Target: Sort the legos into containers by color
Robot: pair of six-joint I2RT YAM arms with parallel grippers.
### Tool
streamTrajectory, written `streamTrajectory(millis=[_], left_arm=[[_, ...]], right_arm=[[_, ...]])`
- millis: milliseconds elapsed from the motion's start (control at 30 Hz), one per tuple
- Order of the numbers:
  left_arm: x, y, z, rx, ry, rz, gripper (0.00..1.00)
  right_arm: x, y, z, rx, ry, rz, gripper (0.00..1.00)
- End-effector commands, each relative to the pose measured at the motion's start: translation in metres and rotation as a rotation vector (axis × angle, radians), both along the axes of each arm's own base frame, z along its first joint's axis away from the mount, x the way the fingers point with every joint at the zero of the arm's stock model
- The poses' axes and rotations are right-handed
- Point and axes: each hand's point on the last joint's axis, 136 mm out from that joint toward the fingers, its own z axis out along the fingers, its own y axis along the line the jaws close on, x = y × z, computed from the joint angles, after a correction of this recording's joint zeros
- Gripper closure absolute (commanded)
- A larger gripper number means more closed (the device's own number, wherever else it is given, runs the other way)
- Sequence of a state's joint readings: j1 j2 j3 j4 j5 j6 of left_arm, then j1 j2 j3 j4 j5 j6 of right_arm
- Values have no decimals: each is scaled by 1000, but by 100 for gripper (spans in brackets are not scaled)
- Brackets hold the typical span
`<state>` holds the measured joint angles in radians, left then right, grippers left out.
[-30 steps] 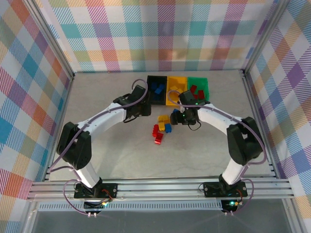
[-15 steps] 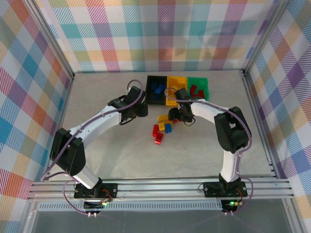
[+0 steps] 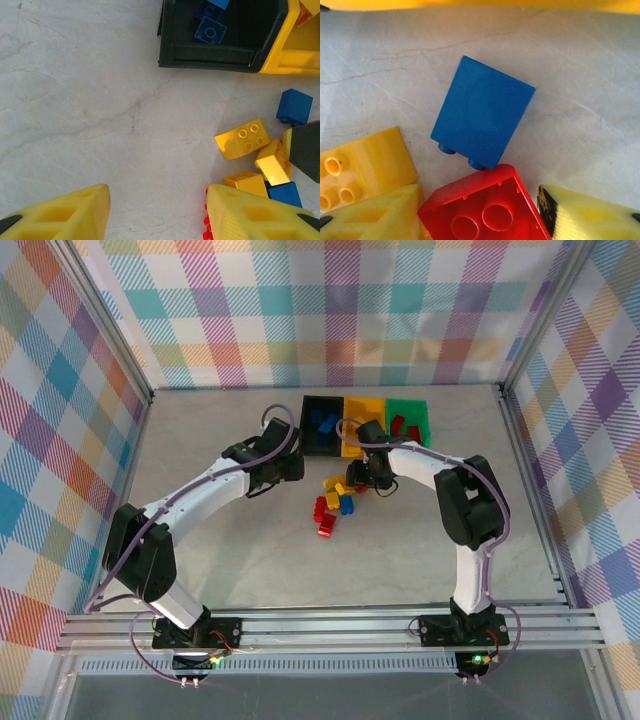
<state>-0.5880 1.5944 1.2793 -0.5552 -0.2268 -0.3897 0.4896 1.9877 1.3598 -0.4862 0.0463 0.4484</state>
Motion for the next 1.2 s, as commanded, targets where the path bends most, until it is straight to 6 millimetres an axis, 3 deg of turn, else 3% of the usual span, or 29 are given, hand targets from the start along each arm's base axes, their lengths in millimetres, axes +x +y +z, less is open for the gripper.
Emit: streamTrajectory(millis=[0,333,533,733,933,1167], left_arm=[[-8,4,5,5,3,4,47],[-11,4,13,0,-6,-2,47],[-13,1,22,-3,-20,-16,47],[-15,-3,31,-6,-35,-28,47],[-18,-9,37,-8,-43,-48,47],[-23,-17,37,-14,-39,-70,47]], right_arm=[[5,-3,0,-19,-1,-4,41],[-3,-14,-4,-62,11,5,46],[0,-19,23,-49,-40,21,48],[5,-35,58,-32,-94,13,48],[22,-61,87,-12,-151,-22,48],[69,-102,112,-9,-213,-89,48]])
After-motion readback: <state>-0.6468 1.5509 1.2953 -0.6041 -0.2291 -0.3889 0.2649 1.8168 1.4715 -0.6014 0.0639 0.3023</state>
